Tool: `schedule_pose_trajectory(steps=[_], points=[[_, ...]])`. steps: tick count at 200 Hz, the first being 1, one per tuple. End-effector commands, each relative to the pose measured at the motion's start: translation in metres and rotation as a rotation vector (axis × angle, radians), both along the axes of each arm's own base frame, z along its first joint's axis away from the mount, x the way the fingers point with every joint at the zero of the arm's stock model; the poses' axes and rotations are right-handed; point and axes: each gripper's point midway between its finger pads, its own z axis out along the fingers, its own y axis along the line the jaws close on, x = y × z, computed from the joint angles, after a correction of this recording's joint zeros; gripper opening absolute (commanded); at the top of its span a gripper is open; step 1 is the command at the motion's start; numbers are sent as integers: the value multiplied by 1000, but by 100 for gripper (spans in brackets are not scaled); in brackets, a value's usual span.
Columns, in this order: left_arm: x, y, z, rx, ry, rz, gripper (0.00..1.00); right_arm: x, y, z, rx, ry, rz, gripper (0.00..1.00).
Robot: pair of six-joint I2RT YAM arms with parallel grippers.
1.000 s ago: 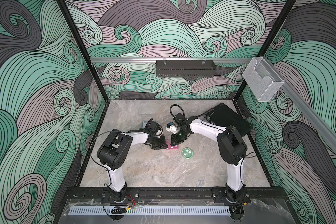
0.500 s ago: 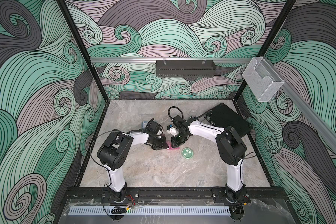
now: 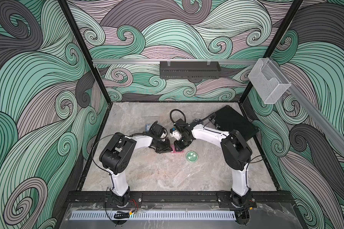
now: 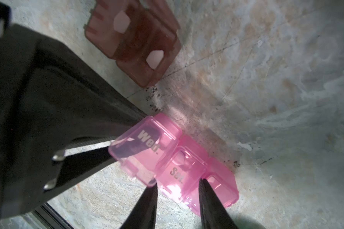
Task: Close pillboxes
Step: Close the lid on the pillbox.
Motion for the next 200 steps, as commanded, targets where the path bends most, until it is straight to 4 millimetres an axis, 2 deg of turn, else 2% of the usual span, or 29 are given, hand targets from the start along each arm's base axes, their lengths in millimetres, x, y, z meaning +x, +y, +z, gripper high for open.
schedule_pose_trajectory(steps=[1, 27, 59, 78, 92, 116, 177, 182, 200], points=[[3, -3, 13, -9, -32, 0, 13, -4, -21, -20, -127, 11, -15, 38], [3, -3, 12, -10, -32, 0, 13, -3, -27, -23, -168, -1, -16, 39], [4, -4, 13, -15, -33, 1, 13, -5, -23, -23, -175, -6, -8, 40], [4, -4, 14, -15, -33, 3, 13, -6, -22, -26, -189, -11, -4, 43], [3, -3, 13, -12, -34, 3, 13, -7, -22, -30, -193, -2, -7, 50], [3, -3, 12, -9, -32, 3, 13, -7, -26, -36, -224, -6, -8, 51], [2, -2, 14, -12, -36, 5, 12, 0, -35, -29, -266, -61, -14, 53], [2, -2, 14, -12, -35, 5, 12, 0, -36, -29, -266, -58, -14, 57], [3, -2, 15, -14, -38, 7, 12, -3, -35, -30, -267, -52, -10, 59]])
